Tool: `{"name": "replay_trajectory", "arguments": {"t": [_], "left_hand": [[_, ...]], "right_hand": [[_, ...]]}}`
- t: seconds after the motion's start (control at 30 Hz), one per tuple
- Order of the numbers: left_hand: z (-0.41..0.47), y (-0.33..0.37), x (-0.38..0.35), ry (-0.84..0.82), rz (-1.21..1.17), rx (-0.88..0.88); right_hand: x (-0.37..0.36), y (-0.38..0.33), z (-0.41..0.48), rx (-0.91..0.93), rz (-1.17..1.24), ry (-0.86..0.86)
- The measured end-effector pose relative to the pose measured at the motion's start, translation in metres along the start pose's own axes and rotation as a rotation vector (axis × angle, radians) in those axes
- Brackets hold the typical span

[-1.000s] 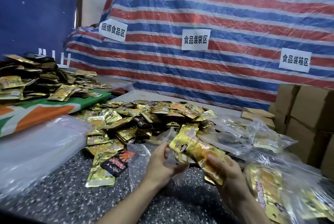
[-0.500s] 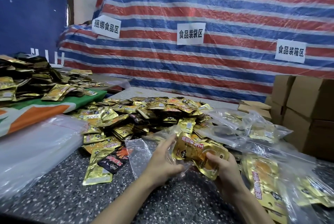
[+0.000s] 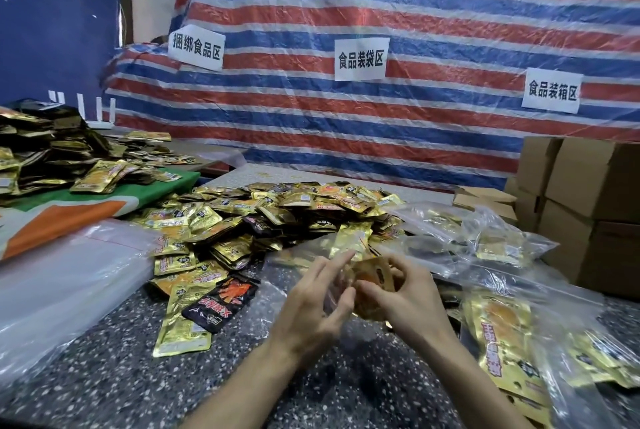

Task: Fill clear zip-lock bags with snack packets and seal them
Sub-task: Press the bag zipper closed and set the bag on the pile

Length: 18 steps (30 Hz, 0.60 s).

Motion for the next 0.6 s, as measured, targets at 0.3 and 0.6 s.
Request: {"name": "replay_trajectory", "arguments": {"t": [0.3, 0.6], "left_hand": [[0.009, 0.01, 0.018, 0.071, -0.207, 0.034], [0.046, 0.047, 0.038, 0.221, -0.111, -0.041]], "right_hand": [[0.011, -0.061, 0.039, -0.031, -0.058, -0.068], [0.041, -0.087, 0.048, -0.026, 0.082, 0.023]]}}
Point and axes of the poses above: each hand's wrist, its own z-axis towards the middle knuckle, its own x-axis out of the back of the hand, y = z × x, the point moved 3 cm from there along z, towards the middle knuckle, and after that the axes turned 11 degrees about y, right-handed, at the moved point
